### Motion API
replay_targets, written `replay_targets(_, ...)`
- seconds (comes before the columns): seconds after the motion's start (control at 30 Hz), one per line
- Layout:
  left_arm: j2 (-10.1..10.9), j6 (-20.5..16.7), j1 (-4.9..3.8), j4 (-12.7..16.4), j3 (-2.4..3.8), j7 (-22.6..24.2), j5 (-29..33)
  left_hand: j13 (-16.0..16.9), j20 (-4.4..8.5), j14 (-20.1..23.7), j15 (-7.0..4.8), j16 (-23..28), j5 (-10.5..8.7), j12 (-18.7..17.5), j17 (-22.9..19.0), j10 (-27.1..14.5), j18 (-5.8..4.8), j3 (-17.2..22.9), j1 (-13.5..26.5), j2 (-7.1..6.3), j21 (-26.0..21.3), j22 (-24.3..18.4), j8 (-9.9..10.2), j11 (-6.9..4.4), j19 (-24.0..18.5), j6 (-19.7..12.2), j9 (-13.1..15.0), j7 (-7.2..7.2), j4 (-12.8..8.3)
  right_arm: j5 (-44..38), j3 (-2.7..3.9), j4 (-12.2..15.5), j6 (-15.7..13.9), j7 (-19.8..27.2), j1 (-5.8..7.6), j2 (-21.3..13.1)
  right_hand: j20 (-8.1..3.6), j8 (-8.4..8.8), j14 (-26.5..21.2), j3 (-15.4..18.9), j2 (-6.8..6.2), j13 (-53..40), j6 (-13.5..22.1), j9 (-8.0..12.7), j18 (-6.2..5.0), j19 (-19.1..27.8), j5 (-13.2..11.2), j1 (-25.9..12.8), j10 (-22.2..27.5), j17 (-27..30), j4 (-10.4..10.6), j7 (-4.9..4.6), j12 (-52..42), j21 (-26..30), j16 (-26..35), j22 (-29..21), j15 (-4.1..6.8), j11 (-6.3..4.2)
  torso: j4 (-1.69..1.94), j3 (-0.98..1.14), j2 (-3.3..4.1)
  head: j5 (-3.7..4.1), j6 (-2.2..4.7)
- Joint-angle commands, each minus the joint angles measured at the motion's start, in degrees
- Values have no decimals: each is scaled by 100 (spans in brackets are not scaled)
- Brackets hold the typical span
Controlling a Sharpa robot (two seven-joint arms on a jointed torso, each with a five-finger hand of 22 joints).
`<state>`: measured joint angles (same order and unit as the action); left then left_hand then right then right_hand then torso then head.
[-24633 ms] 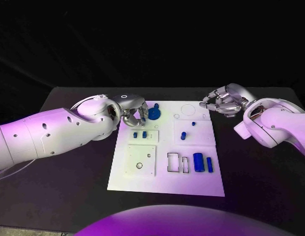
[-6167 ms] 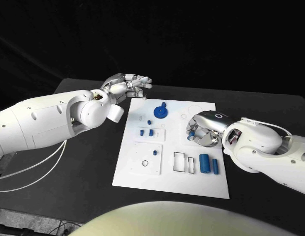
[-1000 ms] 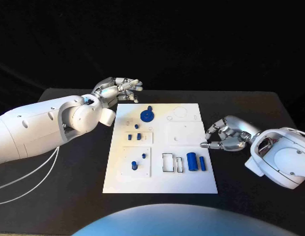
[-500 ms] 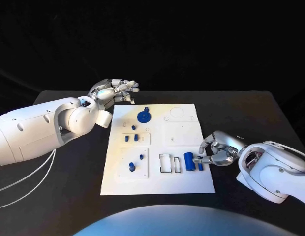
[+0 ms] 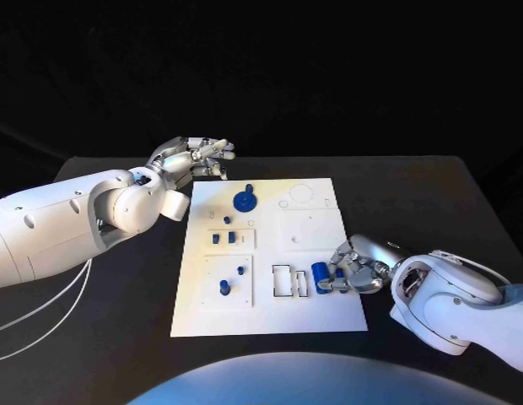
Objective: Assemble the parts on the task board
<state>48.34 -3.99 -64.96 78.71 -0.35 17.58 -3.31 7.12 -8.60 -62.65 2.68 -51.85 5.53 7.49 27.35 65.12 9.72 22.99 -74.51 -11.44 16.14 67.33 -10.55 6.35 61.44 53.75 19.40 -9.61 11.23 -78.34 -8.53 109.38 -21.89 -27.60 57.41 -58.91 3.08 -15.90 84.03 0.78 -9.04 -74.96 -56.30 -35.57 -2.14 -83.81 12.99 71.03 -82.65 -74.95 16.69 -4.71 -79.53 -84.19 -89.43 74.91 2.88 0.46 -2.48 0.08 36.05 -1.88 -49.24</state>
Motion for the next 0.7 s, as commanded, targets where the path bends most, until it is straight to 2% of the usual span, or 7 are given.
replay_targets(0.03,5,94,-3,18,4,19,38,9,-1,37,-9,32,-2,3,-8,-52,52,-24,-2,42,-19,-9,-34,5,36,-20,6,-2,8,-132,0,-49,32,-49,-18,43,6,0,573,7,77,-312,-43,0,93,-412,37,7,-7,-1391,10,-5,-7,-16,-19,1352,25,1,-5,4,-1,6,6)
replay_targets(0.2,12,101,-3,24,4,22,38,10,-2,38,-9,32,3,3,-8,-55,52,-31,3,48,-24,-11,-34,6,38,-23,6,-3,16,-124,0,-120,45,-52,-32,101,5,3,574,9,89,-312,-52,1,95,-414,37,-12,-4,-1396,14,-4,-5,-24,-21,1354,25,1,-2,10,3,7,34)
replay_targets(0.4,32,121,-3,33,4,23,40,16,-5,45,-4,31,29,6,-7,-67,51,-95,50,51,-53,-25,-36,10,47,-39,6,-10,70,-112,0,-222,37,-97,-55,234,2,14,574,18,144,-321,-101,-1,97,-416,-46,-95,-1,-1400,15,4,-3,-38,-22,1357,28,-5,-6,6,3,-33,50)
replay_targets(0.53,39,136,-3,44,4,22,41,17,-6,47,-3,31,38,7,-6,-69,51,-107,57,54,-58,-27,-37,10,49,-41,7,-10,80,-80,-1,-272,38,-137,-82,321,2,17,574,13,160,-320,-107,-1,98,-417,-53,-98,1,-1396,13,6,-1,-42,-21,1358,29,-6,9,1,1,-39,51)
replay_targets(0.7,47,150,-3,53,4,18,41,17,-6,47,-3,31,38,7,-6,-69,51,-107,57,54,-58,-27,-37,10,49,-41,7,-10,80,-61,-1,-313,77,-176,-104,392,-6,22,579,-37,221,-444,-167,-6,102,-422,42,-32,-75,-1423,-2,25,-105,-64,-30,1363,40,-22,1,-5,-2,-54,40)
